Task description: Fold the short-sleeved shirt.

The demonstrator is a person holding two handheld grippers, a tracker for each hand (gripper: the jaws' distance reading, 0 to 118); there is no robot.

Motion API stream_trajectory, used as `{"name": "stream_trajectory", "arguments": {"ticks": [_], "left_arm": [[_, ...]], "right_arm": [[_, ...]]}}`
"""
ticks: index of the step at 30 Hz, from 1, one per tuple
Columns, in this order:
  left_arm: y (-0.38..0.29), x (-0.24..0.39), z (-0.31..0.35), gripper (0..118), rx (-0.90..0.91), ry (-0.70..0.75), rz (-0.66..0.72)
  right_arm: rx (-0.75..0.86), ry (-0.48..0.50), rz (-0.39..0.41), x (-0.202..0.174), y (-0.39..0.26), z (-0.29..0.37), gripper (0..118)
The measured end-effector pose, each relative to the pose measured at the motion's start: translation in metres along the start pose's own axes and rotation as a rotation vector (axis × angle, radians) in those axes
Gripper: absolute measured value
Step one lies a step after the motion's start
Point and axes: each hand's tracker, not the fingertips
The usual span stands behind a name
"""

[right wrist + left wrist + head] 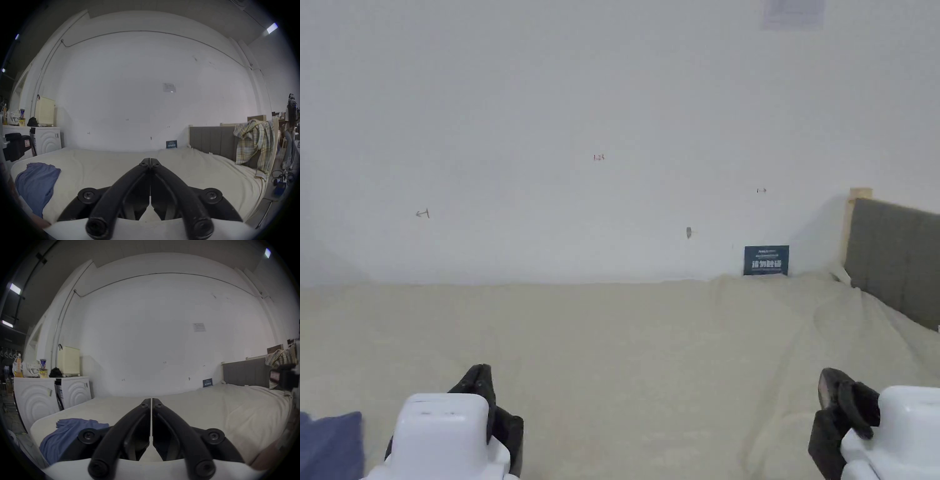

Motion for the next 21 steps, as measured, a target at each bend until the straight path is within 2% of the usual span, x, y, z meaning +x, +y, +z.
{"name": "stream_trajectory", "arguments": {"ticks": [6,10,15,19,21], "left_arm": [[-0.007,0.004,-0.009,0,-0.055,-0.007,0.009],[-0.011,0.007,-0.011,0,-0.062,-0.026,0.014],[-0.011,0.007,-0.015,0,-0.07,-0.034,0.017],[-0.009,-0.011,-0.013,0,-0.09,-0.008,0.045],[-0.005,-0.032,-0.003,0,-0.101,0.026,0.071]], "right_arm": [[-0.004,-0.043,-0.02,0.006,0.0,0.0,0],[0.018,-0.057,0.036,0.004,0.003,0.002,0],[0.051,-0.071,0.058,-0.001,0.006,0.004,0],[0.05,-0.035,0.058,-0.017,0.006,-0.005,0],[0.037,0.028,0.057,-0.039,0.004,-0.015,0]]}}
